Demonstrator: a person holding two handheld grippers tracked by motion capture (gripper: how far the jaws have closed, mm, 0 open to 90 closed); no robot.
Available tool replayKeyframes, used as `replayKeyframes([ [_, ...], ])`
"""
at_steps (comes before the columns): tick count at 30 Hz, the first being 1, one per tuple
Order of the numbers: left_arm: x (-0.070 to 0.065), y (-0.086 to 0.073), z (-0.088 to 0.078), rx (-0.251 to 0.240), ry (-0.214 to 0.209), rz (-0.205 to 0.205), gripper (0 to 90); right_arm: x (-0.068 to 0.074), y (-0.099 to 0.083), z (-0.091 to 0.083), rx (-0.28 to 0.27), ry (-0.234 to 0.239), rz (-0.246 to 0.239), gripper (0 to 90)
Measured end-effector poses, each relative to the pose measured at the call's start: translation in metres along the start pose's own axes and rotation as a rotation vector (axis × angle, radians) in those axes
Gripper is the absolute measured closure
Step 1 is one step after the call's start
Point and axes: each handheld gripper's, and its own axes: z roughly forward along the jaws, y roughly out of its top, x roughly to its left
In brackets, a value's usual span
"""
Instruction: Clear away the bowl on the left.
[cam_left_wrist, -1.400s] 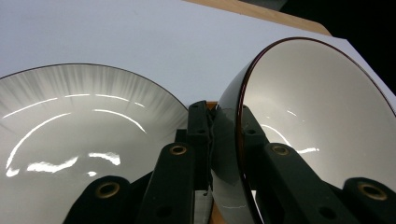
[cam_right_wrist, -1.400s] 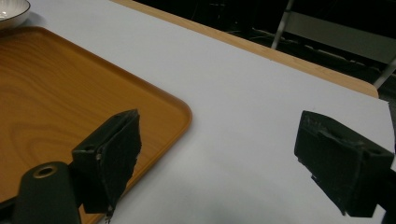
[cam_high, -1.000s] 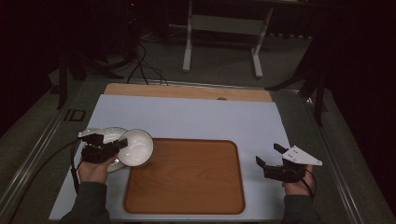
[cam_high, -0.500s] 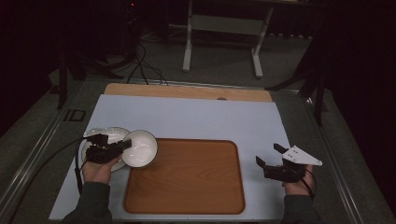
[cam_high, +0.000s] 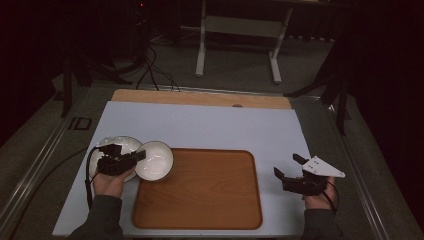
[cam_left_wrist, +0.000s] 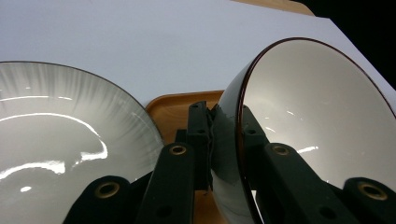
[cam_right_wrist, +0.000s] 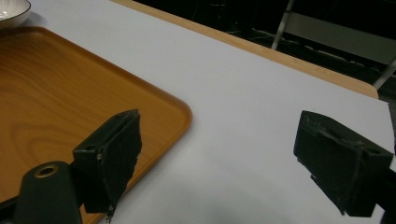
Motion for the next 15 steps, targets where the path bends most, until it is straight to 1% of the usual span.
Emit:
replayKeyframes([
  [15, -0.0072, -0.0009, 0.0053, 0.013, -0.009, 0.017, 81.2, 0.0002, 0.0001, 0.0, 0.001, 0.0, -0.001, 14.6],
])
